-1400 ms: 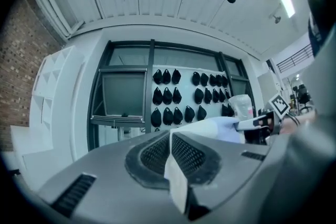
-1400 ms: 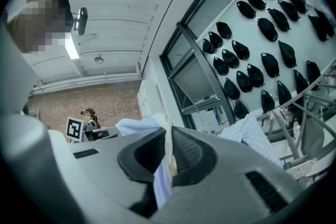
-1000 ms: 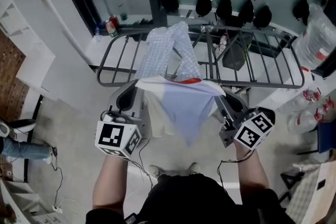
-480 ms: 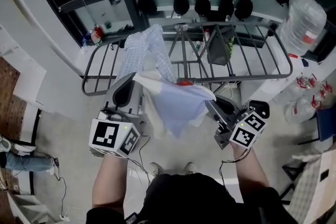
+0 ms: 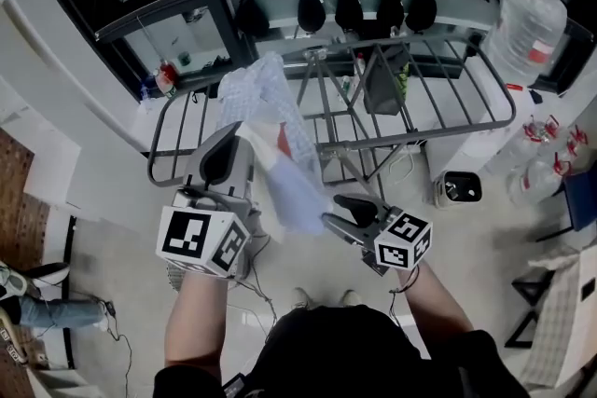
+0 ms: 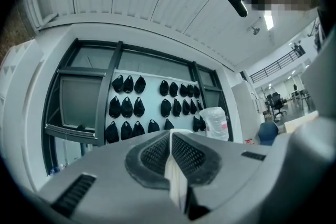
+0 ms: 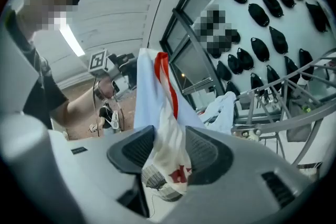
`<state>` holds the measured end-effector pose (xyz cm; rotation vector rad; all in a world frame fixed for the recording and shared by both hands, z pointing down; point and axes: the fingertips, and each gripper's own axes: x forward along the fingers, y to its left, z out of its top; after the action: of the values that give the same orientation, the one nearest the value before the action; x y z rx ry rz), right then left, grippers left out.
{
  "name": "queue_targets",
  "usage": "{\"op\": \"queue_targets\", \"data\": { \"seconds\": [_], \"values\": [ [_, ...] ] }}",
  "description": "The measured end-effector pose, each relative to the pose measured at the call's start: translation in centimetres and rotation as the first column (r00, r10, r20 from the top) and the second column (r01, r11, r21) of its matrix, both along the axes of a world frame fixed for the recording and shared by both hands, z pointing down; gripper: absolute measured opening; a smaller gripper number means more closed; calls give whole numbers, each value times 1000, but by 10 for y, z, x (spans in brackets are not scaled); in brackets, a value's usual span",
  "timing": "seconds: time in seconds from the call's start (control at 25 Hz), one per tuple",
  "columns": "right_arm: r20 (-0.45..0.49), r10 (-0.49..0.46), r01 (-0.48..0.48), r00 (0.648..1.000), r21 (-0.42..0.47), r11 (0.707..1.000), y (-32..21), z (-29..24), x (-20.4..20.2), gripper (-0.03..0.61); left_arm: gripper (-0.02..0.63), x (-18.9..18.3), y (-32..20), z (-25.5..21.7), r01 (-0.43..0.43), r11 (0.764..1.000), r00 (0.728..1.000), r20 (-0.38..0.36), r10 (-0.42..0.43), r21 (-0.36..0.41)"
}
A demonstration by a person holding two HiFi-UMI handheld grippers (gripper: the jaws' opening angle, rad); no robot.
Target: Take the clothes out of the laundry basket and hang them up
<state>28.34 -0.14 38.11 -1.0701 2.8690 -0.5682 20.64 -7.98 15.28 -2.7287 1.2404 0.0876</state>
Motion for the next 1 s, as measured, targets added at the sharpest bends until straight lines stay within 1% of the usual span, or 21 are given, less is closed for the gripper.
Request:
{"op": "queue_targets", "data": {
  "seconds": [0.12, 0.2, 0.24, 0.32, 0.36, 0.44, 0.52, 0.56, 0.6, 0.68, 0.8, 0.92, 1.0],
  "values": [
    [-15, -39, 38, 999, -38, 999, -2, 15, -32, 193, 8, -11, -6, -1, -28, 1000, 1000, 5, 28, 3],
    [-22, -56, 55, 998, -70, 996, -3, 26, -50, 188, 8, -19, -9, 2, -50, 999, 999, -5, 50, -5],
    [-22, -67, 65, 998, -82, 995, -2, 30, -59, 169, 9, -24, -11, 4, -60, 998, 998, -9, 60, -9],
    [-13, -69, 67, 998, -93, 993, -3, 31, -73, 20, 9, -33, -14, 6, -75, 997, 997, -13, 75, -14],
    [-11, -51, 50, 999, -91, 995, -6, 30, -75, 18, 8, -38, -17, 6, -81, 997, 997, -15, 81, -16],
    [-15, 25, -26, 1000, -78, 997, -12, 25, -68, 17, 8, -48, -23, 7, -93, 995, 996, -20, 92, -23],
    [2, 135, -135, 991, -63, 989, -16, 17, -49, 15, 8, -59, -30, 11, -106, 994, 994, -25, 106, -34],
    [22, 197, -195, 980, -54, 979, -17, 10, -37, 15, 8, -64, -32, 12, -115, 993, 993, -27, 114, -40],
    [43, 259, -258, 965, -45, 965, -18, 1, -23, 15, 8, -67, -35, 14, -124, 991, 992, -27, 123, -44],
    [77, 382, -381, 921, -26, 924, -18, -19, 7, 14, 8, -70, -39, 18, -146, 988, 989, -25, 145, -52],
    [68, 535, -537, 842, 25, 843, -14, -48, 45, 14, 8, -68, -44, 29, -187, 981, 982, -13, 187, -49],
    [20, 636, -633, 772, 112, 766, -6, -76, 70, 13, 8, -64, -47, 41, -224, 974, 975, -3, 224, -43],
    [-12, 678, -667, 735, 165, 726, 0, -95, 80, 12, 8, -60, -49, 48, -243, 969, 970, -13, 243, -51]
  ]
}}
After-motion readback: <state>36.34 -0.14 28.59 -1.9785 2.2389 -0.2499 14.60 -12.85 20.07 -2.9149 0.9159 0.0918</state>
